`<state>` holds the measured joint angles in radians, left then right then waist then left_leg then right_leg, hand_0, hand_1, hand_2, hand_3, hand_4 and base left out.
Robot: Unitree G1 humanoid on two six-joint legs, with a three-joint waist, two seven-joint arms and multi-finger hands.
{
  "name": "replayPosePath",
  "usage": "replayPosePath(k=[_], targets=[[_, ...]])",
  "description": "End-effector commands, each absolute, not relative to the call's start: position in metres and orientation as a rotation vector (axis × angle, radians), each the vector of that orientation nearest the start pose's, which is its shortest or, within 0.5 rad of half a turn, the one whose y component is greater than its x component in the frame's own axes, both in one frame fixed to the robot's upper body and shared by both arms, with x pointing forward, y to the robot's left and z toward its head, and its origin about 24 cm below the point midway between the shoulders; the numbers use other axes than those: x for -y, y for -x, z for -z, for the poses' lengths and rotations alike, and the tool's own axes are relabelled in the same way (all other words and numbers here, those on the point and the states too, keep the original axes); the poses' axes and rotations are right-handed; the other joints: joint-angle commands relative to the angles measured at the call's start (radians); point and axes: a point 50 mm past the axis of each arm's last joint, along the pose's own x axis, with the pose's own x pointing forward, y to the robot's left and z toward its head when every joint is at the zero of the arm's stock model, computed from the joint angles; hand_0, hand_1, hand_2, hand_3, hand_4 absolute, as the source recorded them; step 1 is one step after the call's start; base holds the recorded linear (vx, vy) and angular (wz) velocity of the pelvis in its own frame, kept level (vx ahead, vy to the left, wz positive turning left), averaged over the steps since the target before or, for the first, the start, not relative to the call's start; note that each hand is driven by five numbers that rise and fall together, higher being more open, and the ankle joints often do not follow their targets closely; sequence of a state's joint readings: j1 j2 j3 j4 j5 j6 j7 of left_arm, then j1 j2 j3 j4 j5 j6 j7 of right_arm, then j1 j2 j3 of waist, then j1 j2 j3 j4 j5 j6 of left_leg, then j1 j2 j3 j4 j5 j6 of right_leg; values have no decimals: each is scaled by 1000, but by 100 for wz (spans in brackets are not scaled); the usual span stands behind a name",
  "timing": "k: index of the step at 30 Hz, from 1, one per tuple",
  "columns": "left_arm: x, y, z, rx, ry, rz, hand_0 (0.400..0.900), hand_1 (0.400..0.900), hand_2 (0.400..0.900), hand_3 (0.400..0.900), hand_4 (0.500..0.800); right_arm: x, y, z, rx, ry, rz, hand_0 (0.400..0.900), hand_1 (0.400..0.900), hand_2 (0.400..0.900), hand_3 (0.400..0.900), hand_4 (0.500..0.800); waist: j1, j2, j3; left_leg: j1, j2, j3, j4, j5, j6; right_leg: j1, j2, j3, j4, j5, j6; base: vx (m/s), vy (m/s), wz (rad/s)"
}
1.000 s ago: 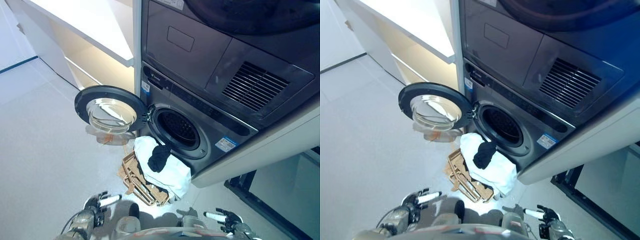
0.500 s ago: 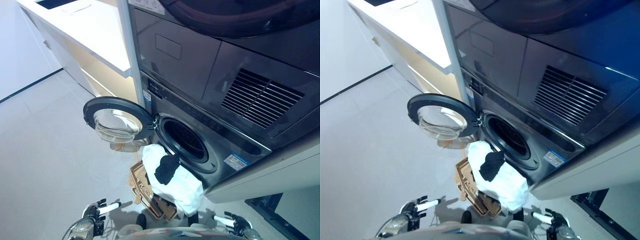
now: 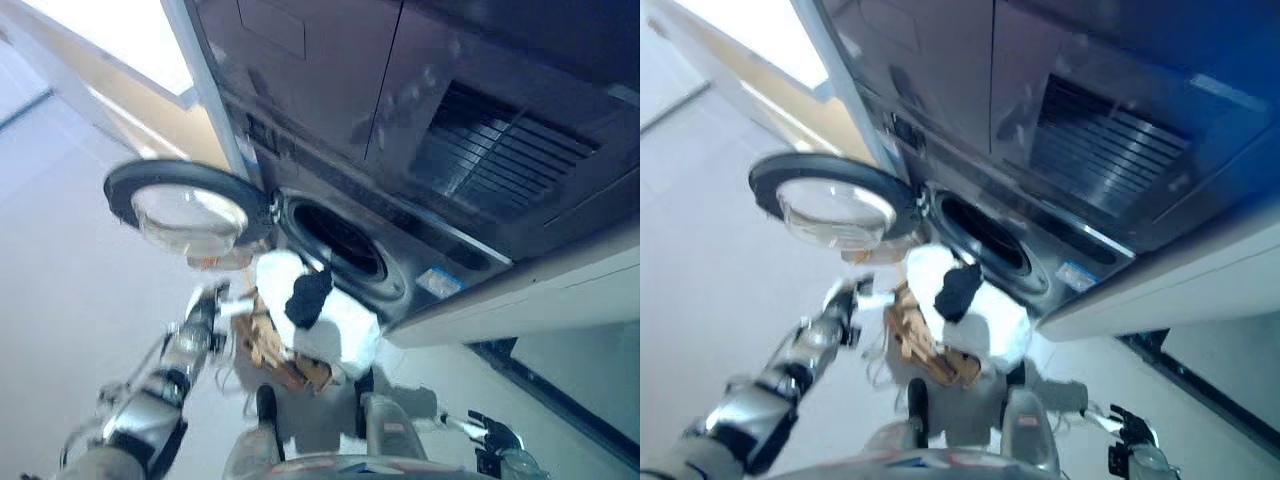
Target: Put the clothes in the basket into the washing machine.
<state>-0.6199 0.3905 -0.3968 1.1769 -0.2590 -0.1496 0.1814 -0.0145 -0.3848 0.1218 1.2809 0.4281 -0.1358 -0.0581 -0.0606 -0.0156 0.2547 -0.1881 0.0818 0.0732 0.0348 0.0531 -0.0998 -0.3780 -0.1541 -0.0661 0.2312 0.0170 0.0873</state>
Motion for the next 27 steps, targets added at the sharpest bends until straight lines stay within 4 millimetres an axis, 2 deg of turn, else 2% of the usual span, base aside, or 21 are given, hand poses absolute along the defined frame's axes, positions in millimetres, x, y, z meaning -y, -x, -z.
replayPosePath(k=[1, 4, 7, 9, 14, 17, 22, 27], targets=[[-246, -364, -63, -124, -726, -182, 900, 900, 900, 900, 800, 332, -94, 120, -952, 107, 620, 900, 900, 900, 900, 800, 9, -3, 18, -66, 49, 1, 223, -157, -58, -114, -49, 67, 196, -29, 116, -109, -48, 15], [-253, -378, -96, -47, -886, -221, 900, 900, 900, 900, 800, 332, -93, 120, -934, 69, 659, 900, 900, 900, 900, 800, -4, -16, 46, -161, 62, -12, 322, -197, -58, -183, -70, 68, 281, -58, 117, -93, -41, 13], [-256, -383, -109, -23, -972, -239, 900, 900, 900, 900, 800, 332, -98, 120, -924, 53, 661, 900, 900, 900, 900, 800, -11, -23, 52, -222, 71, -17, 388, -222, -59, -234, -72, 67, 337, -81, 116, -74, -20, 2], [-256, -388, -120, -15, -1034, -236, 900, 900, 900, 900, 800, 336, -101, 116, -903, 43, 685, 900, 900, 900, 900, 800, -20, -30, 64, -275, 84, -23, 476, -269, -57, -294, -66, 76, 414, -116, 114, -55, 6, -10], [-251, -395, -136, 13, -1081, -236, 900, 900, 900, 900, 800, 339, -109, 112, -878, 40, 691, 900, 900, 900, 900, 800, -29, -35, 79, -349, 98, -30, 574, -313, -58, -375, -65, 87, 503, -153, 107, -38, 21, -10], [-249, -397, -135, -5, -1062, -229, 900, 900, 900, 900, 800, 341, -117, 109, -844, 35, 697, 900, 900, 900, 900, 800, -41, -41, 93, -393, 108, -22, 663, -365, -60, -430, -54, 96, 569, -186, 97, -28, 29, -18], [-244, -399, -133, -23, -1029, -219, 900, 900, 900, 900, 800, 342, -124, 105, -817, 32, 712, 900, 900, 900, 900, 800, -50, -43, 108, -442, 121, -10, 751, -408, -63, -491, -40, 107, 634, -215, 89, -35, 44, -26], [-244, -399, -130, -37, -987, -229, 900, 900, 900, 900, 800, 341, -127, 104, -798, 31, 730, 900, 900, 900, 900, 800, -64, -51, 125, -500, 155, 8, 872, -469, -70, -571, -15, 121, 718, -254, 85, -27, 46, -27]])
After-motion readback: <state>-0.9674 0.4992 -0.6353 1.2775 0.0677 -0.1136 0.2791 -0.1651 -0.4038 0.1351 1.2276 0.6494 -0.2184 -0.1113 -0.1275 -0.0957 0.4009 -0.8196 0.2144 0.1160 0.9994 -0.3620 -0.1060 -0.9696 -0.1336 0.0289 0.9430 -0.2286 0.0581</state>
